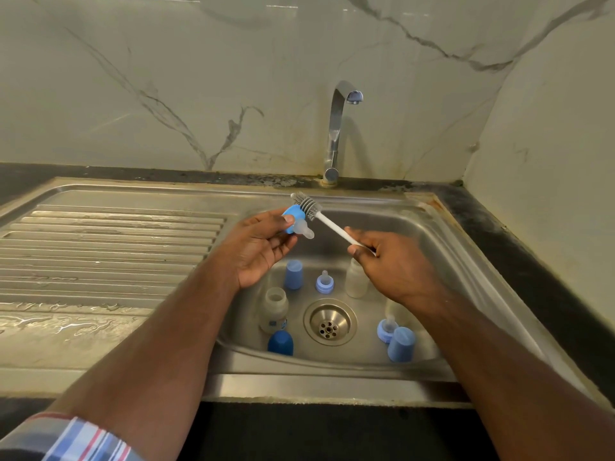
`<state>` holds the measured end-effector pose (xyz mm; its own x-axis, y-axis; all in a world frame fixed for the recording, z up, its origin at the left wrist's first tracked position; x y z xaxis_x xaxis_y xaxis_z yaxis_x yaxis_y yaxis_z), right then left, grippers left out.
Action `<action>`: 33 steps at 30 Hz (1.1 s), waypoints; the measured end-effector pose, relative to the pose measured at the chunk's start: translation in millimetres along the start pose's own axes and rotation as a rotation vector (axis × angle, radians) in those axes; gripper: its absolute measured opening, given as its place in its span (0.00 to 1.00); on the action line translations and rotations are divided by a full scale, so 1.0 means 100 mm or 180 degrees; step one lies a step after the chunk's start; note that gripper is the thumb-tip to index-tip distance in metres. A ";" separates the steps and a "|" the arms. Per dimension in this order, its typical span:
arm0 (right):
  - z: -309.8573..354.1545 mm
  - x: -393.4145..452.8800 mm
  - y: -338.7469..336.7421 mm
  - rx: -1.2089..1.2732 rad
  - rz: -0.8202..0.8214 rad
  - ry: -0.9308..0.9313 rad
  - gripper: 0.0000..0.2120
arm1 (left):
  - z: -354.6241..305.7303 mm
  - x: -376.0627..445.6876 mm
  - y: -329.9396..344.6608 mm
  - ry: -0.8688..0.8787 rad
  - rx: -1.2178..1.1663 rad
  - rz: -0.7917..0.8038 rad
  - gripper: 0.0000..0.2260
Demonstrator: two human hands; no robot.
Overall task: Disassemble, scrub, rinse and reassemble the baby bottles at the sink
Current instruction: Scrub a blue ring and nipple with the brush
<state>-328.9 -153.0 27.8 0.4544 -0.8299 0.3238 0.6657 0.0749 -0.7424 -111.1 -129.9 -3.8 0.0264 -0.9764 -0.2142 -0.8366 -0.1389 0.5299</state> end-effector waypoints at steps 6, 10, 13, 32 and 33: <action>0.10 -0.03 0.03 0.0172 0.0031 -0.0183 0.19 | -0.02 0.01 -0.04 0.0038 -0.0231 -0.0060 0.09; 0.03 0.00 0.03 0.0063 -0.0018 -0.0087 0.19 | -0.02 0.00 -0.02 0.0012 -0.0400 0.0065 0.14; 0.06 -0.01 0.01 0.0269 -0.0065 -0.0177 0.19 | -0.02 0.02 -0.05 -0.0012 -0.0472 0.0090 0.13; 0.01 0.01 0.08 0.0025 0.0050 -0.0091 0.19 | -0.02 0.02 -0.02 0.0026 -0.0404 0.0251 0.21; 0.00 0.02 0.07 0.0029 0.0035 -0.0072 0.19 | -0.01 0.02 -0.01 0.0006 -0.0401 0.0262 0.20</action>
<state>-323.4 -153.8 22.9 0.4748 -0.8163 0.3289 0.6661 0.0890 -0.7406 -109.6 -131.6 -3.9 -0.0382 -0.9857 -0.1643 -0.7607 -0.0780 0.6444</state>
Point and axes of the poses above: each hand's wrist, its own x-axis towards the middle knuckle, its own y-axis out of the palm, z = x × y, the point moved 7 cm from there along x, towards the middle knuckle, and after that the axes turned 9 degrees about -y, right-handed, at the moved point
